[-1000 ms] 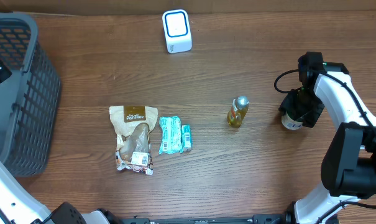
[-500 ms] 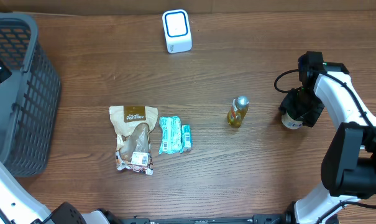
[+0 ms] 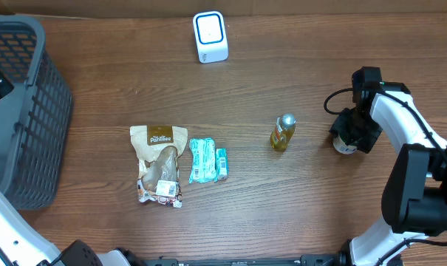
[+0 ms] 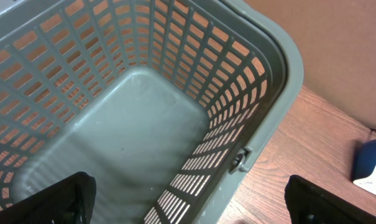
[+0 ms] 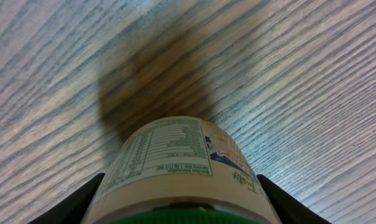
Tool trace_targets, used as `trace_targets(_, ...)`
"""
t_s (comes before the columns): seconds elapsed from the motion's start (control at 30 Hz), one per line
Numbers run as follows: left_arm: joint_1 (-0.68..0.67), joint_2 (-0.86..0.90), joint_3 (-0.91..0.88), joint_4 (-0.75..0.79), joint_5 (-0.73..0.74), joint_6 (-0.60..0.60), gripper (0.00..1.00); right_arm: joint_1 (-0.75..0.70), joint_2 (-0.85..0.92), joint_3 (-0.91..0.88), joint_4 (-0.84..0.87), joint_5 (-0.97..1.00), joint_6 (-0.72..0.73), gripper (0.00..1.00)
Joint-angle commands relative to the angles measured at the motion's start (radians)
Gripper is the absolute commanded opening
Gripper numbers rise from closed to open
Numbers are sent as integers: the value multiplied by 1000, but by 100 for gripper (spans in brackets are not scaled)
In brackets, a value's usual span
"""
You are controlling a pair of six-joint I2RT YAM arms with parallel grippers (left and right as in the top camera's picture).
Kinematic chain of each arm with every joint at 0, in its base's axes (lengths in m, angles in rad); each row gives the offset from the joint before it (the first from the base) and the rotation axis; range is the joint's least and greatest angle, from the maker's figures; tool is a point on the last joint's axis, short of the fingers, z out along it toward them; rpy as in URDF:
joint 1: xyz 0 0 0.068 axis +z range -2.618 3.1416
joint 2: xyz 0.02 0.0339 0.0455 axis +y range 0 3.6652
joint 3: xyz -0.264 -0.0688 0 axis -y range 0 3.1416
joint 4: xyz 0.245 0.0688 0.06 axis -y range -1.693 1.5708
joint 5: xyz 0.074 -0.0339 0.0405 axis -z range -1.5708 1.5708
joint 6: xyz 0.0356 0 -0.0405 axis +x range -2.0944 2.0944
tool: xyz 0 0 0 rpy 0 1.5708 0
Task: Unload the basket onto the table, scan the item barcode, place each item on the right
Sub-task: 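Move the green jar right and lower it onto the table, then release the jar and move the right gripper over the yellow bottle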
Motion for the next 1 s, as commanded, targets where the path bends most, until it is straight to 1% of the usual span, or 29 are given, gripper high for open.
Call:
trace_targets(0.0, -2, 5, -6, 3, 11, -6, 100, -2, -6, 1, 3, 11, 4, 62)
trace_targets(0.03, -2, 5, -6, 3, 11, -6, 100, -2, -6, 1, 2, 11, 4, 64)
trace_targets(0.1, -2, 5, -6, 3, 11, -6, 100, -2, -6, 1, -2, 11, 4, 73)
trace_targets(0.2, -2, 5, -6, 3, 11, -6, 100, -2, -6, -7, 4, 11, 4, 80)
trace_targets(0.27, -2, 5, -6, 4, 11, -6, 100, -2, -6, -13, 9, 11, 4, 89)
trace_targets(0.43, -2, 5, -6, 4, 11, -6, 100, -2, -6, -14, 23, 11, 4, 90)
trace_targets(0.57, -2, 5, -6, 3, 11, -6, 100, -3, -7, 64, -45, 11, 4, 90)
trace_targets(0.63, -2, 5, -6, 3, 11, -6, 100, -2, -7, 147, -110, 10, 4, 90)
trace_targets(0.8, -2, 5, -6, 3, 11, -6, 100, 14, -7, 439, -296, -40, -5, 89)
trace_targets(0.9, -2, 5, -6, 3, 11, -6, 100, 51, -7, 616, -392, -88, -51, 89)
trace_targets(0.97, -2, 5, -6, 3, 11, -6, 99, 90, -7, 715, -448, -126, -114, 88)
